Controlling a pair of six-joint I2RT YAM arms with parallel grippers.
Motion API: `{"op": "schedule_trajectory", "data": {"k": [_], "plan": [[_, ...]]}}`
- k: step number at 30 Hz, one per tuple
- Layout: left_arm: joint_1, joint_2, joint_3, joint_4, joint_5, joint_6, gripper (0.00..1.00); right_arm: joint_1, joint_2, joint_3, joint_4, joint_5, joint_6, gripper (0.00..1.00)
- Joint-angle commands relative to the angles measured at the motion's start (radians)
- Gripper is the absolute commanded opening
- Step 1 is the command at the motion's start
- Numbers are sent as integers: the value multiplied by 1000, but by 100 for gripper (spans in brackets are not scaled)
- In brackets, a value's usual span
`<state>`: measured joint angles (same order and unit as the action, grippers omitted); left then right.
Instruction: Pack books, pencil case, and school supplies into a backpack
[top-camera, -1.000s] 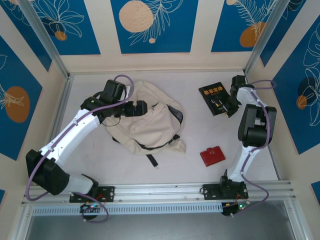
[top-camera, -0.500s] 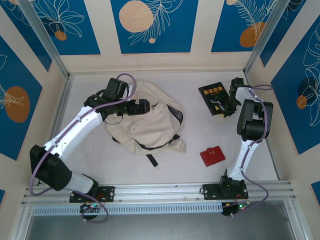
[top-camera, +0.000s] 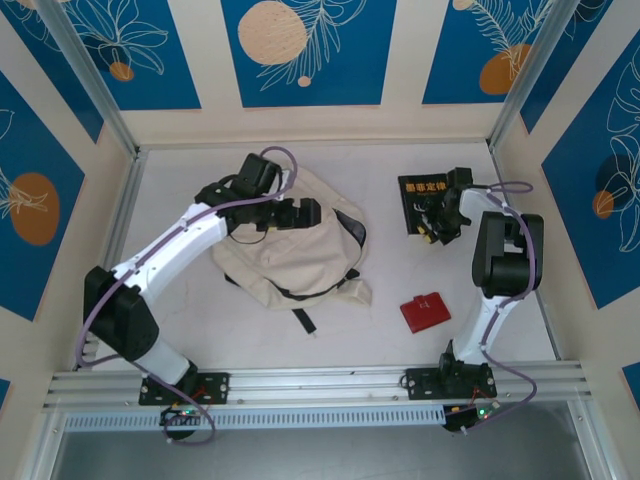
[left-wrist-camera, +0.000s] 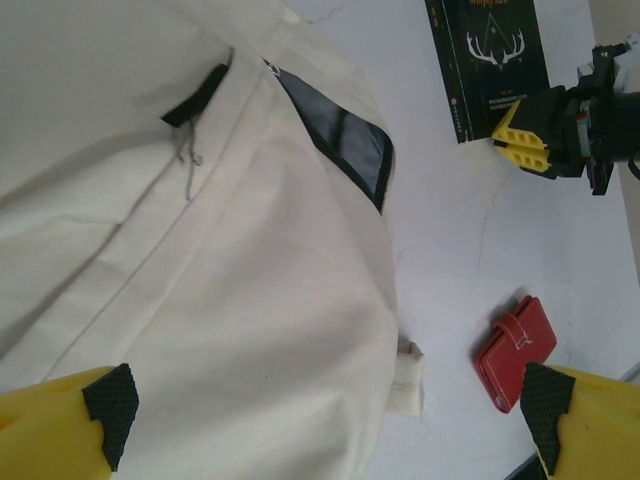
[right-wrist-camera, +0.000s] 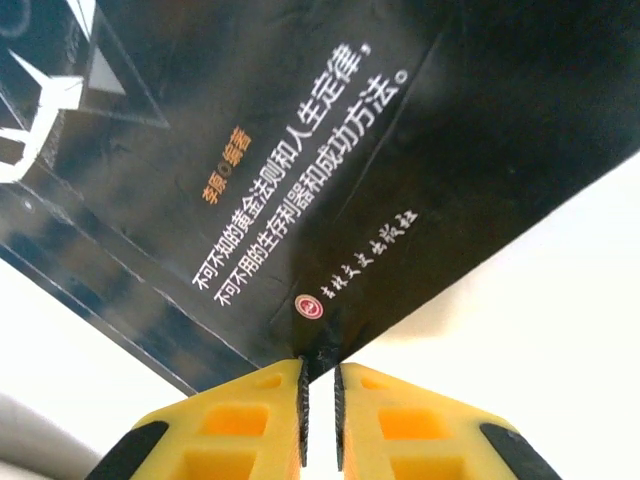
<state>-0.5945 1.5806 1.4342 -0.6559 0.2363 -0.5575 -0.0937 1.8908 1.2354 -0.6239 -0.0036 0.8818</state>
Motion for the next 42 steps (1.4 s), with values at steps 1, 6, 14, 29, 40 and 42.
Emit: {"op": "schedule_trajectory", "data": {"k": [1, 6, 14, 29, 40, 42], "plan": [[-42, 47, 55, 39, 29, -33, 100, 26, -36, -116, -77, -39, 28, 16], [-98, 123, 114, 42, 24, -44, 100, 43, -131, -208, -67, -24, 21, 16], [-156, 202, 167, 54, 18, -80, 100, 15, -287, -130, -109, 119, -103, 46], [-180, 237, 180, 67, 21, -110, 100, -131, 134, 325, -206, 83, -522, 66], [-188, 265, 204, 56, 29, -111, 100, -150, 284, 447, -266, -58, -625, 62], [-189, 268, 206, 58, 32, -112, 100, -145, 304, 460, -310, -105, -640, 54]]}}
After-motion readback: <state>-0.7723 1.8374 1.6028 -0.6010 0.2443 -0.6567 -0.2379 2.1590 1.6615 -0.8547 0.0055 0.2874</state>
